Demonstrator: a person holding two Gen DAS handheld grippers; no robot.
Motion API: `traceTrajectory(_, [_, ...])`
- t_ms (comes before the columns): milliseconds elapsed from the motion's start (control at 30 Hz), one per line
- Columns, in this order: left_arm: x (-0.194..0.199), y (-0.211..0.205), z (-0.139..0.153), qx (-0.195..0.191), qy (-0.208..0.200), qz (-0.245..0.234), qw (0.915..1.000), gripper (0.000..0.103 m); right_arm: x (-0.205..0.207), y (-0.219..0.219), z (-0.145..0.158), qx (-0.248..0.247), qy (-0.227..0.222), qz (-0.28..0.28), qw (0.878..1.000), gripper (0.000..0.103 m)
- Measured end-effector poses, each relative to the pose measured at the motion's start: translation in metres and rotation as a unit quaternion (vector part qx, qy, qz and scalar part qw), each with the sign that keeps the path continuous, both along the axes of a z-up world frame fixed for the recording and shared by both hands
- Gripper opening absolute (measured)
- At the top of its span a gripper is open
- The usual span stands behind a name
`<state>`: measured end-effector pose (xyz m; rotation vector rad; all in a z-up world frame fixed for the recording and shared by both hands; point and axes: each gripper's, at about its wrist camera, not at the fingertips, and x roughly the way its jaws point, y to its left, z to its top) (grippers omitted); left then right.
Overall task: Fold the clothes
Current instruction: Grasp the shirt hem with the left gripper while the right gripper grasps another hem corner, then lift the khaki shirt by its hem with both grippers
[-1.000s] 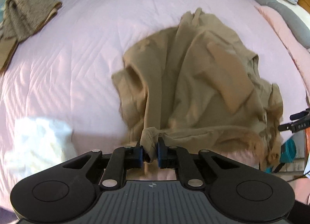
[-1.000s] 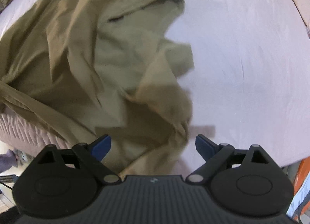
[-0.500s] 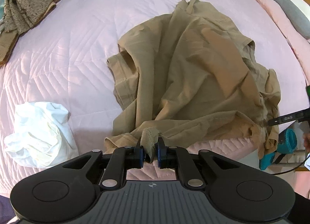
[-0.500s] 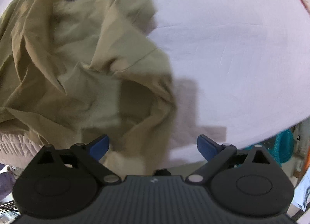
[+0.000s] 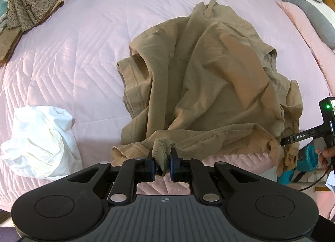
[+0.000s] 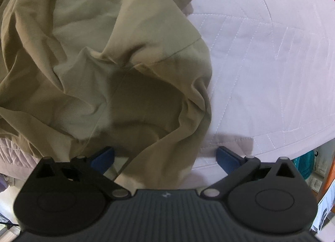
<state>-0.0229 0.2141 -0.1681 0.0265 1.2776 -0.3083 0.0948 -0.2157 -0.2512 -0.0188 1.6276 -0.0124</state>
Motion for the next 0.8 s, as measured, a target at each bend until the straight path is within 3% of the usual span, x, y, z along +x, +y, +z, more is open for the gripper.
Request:
traceTrajectory(267, [-0.002, 0.000, 0.000, -0.005, -0.006, 0.001, 1.0000, 0.011, -0.011, 0.001, 0.002, 0.004, -0.027, 0.012, 1.000, 0.102])
traceTrajectory(333, [-0.003, 0.000, 0.005, -0.010, -0.014, -0.001, 0.9999, 0.008, -0.017, 0.000, 0.010, 0.010, -0.048, 0.017, 0.999, 0.087])
traceTrajectory(367, [-0.003, -0.001, 0.008, -0.013, -0.017, -0.002, 0.9998, 0.007, -0.020, -0.002, 0.018, 0.017, -0.066, 0.021, 0.997, 0.057])
traceTrajectory(400, [-0.004, -0.001, 0.010, -0.016, -0.021, -0.002, 0.9997, 0.006, -0.023, -0.007, 0.023, 0.032, -0.073, 0.017, 0.997, 0.002])
traceTrajectory(500, [-0.005, -0.002, 0.018, -0.023, -0.033, -0.005, 0.9992, 0.006, -0.030, -0.022, 0.036, 0.079, -0.082, 0.006, 0.993, 0.003])
traceTrajectory(667, [-0.003, -0.003, 0.041, -0.028, -0.048, 0.002, 0.9985, 0.006, -0.030, -0.020, 0.068, 0.107, -0.089, 0.032, 0.990, 0.003])
traceTrajectory(800, [0.002, -0.004, 0.080, -0.038, -0.071, 0.007, 0.9968, 0.006, -0.012, -0.016, 0.127, 0.127, -0.113, 0.053, 0.984, 0.003])
